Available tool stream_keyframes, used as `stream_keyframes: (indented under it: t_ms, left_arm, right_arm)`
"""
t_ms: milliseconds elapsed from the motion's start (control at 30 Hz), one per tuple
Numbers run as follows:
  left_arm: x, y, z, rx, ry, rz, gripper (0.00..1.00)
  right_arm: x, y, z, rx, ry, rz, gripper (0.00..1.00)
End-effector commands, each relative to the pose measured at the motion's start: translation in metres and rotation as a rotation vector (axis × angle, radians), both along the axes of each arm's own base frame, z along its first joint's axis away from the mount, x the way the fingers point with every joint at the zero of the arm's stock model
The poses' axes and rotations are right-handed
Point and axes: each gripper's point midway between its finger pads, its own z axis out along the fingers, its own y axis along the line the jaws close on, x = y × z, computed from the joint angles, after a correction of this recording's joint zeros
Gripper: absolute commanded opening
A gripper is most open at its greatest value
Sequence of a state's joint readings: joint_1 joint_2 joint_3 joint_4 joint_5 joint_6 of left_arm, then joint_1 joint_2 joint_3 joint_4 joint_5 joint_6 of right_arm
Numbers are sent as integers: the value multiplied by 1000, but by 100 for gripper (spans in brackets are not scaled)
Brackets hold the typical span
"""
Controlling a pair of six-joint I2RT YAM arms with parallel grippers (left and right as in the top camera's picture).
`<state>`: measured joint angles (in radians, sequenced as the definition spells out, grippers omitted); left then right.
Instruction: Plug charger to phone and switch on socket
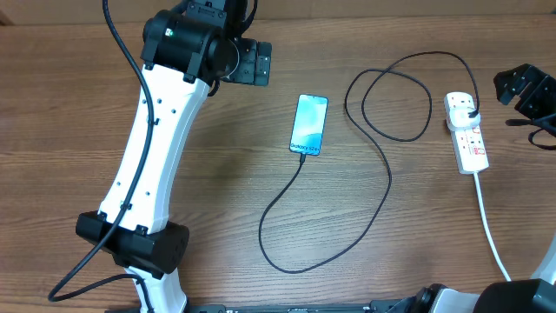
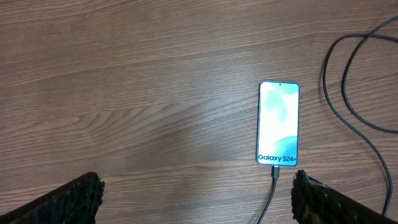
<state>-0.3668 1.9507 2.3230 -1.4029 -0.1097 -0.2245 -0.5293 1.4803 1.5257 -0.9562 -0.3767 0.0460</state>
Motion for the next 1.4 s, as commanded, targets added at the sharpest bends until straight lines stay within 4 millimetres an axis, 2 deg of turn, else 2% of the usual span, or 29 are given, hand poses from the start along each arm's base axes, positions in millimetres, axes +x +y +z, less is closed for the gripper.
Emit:
stream_keyframes:
  t_ms: [0,1000,1200,1367]
  left_arm:
    - [2,2,-4,26,4,-13,100]
    - [2,1,-5,27,7,-13,100]
    - [-11,9,-13,63,67,-7,100]
    - [-16,16,-6,82,56,5,100]
  right_arm:
    - [2,-3,7,-15,-14,-8,100]
    - [2,-3,7,-15,-14,-8,100]
    - [2,-3,7,-15,-14,-8,100]
    - [2,-3,7,-15,-14,-8,100]
